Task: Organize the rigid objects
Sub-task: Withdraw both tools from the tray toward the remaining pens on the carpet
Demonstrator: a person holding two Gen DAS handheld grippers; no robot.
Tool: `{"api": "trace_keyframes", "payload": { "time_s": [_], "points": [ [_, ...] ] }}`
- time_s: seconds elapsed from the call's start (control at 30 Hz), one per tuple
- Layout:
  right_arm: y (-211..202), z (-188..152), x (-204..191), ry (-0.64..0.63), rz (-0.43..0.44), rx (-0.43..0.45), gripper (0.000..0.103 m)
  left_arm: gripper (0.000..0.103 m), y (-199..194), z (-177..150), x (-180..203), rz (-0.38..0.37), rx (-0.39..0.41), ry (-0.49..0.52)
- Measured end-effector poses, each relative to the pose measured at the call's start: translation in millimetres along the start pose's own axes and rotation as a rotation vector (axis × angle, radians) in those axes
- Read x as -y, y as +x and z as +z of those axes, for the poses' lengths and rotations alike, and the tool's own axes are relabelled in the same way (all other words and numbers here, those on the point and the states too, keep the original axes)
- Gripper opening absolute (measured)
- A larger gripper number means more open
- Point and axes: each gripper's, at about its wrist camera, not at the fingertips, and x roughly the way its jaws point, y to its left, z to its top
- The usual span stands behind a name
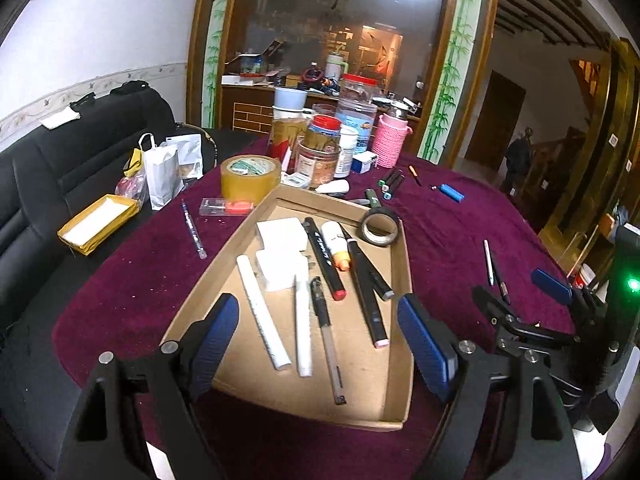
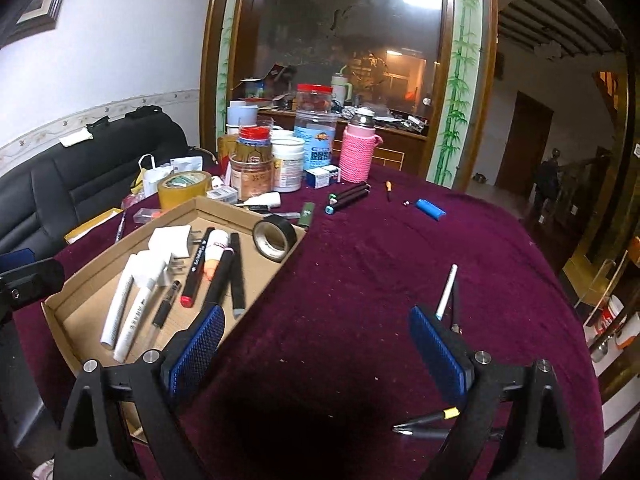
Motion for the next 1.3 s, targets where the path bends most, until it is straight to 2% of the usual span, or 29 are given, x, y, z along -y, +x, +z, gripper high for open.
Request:
{"api": "trace_keyframes", "payload": {
  "time_s": [0.6,0.73,0.83,0.93,1.07,1.23,1.3],
  "points": [
    [-3,-20,54,0.096,-0.049,-0.041,0.098,0.081,12,-19,68,-0.053,-0.077,0.161],
    [-2,-22,78,0.131,-0.061,-0.050,0.097,0.081,14,-19,84,-0.071,-0.082,0.193],
    [1,-22,118,0.197,-0.081,-0.073,0.097,0.081,17,-16,97,-0.121,-0.096,0.213],
    [8,-22,180,0.330,-0.086,-0.096,0.097,0.081,29,-14,112,-0.174,-0.133,0.228],
    [20,-28,260,0.484,-0.130,-0.057,0.097,0.081,51,-16,134,-0.227,-0.189,0.244],
    [38,-43,307,0.582,-0.142,-0.036,0.097,0.081,83,-12,166,-0.275,-0.269,0.261],
    [42,-55,319,0.660,-0.101,-0.044,0.097,0.081,93,-11,182,-0.270,-0.279,0.299]
  ]
}}
